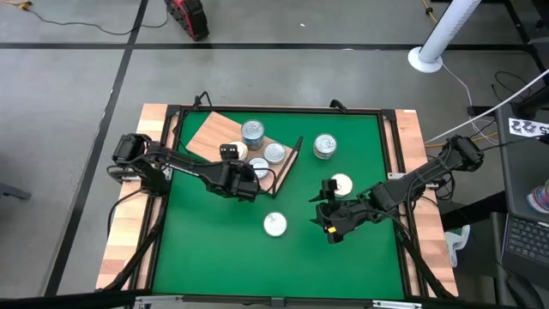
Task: Stack canned seafood by type on shelf
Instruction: Put the blue tuna can on the shelf
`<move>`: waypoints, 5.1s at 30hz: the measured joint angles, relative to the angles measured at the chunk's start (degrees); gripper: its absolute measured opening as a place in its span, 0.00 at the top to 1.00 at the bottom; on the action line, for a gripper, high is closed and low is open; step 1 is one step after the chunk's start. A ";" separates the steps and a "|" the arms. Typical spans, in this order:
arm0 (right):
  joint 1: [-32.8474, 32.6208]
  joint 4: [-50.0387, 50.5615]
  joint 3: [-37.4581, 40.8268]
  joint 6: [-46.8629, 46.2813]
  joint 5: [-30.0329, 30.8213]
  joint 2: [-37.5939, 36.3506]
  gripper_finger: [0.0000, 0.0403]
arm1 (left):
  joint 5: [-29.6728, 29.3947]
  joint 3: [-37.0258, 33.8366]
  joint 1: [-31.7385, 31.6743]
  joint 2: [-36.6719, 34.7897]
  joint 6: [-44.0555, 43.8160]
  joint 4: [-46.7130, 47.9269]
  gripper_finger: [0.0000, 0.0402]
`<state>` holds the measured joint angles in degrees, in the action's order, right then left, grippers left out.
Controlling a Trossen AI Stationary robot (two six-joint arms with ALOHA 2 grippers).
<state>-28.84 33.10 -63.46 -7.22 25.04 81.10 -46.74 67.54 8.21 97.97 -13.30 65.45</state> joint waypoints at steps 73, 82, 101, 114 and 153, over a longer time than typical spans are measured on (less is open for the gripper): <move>12.37 10.52 22.45 -15.45 -7.63 -2.99 0.69 | 7.15 12.51 17.97 -0.02 -6.49 -24.61 0.30; 12.37 8.00 22.73 -15.09 -7.30 -3.04 0.91 | 7.15 12.49 17.97 -0.02 -6.49 -24.96 0.30; 12.37 0.30 22.93 -15.06 -9.12 -2.86 1.00 | 7.17 12.46 17.97 -0.02 -6.06 -32.20 0.30; 12.37 -10.73 23.08 -15.99 -18.75 -2.71 1.00 | 7.72 12.44 17.96 6.62 0.59 -43.17 0.30; 12.35 -26.12 22.86 -25.94 -27.67 -2.84 1.00 | 7.42 12.44 12.31 26.12 33.90 -71.86 0.30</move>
<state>-16.49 6.97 -40.60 -33.17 -2.63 78.26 -39.32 79.99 20.51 124.09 20.60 -6.40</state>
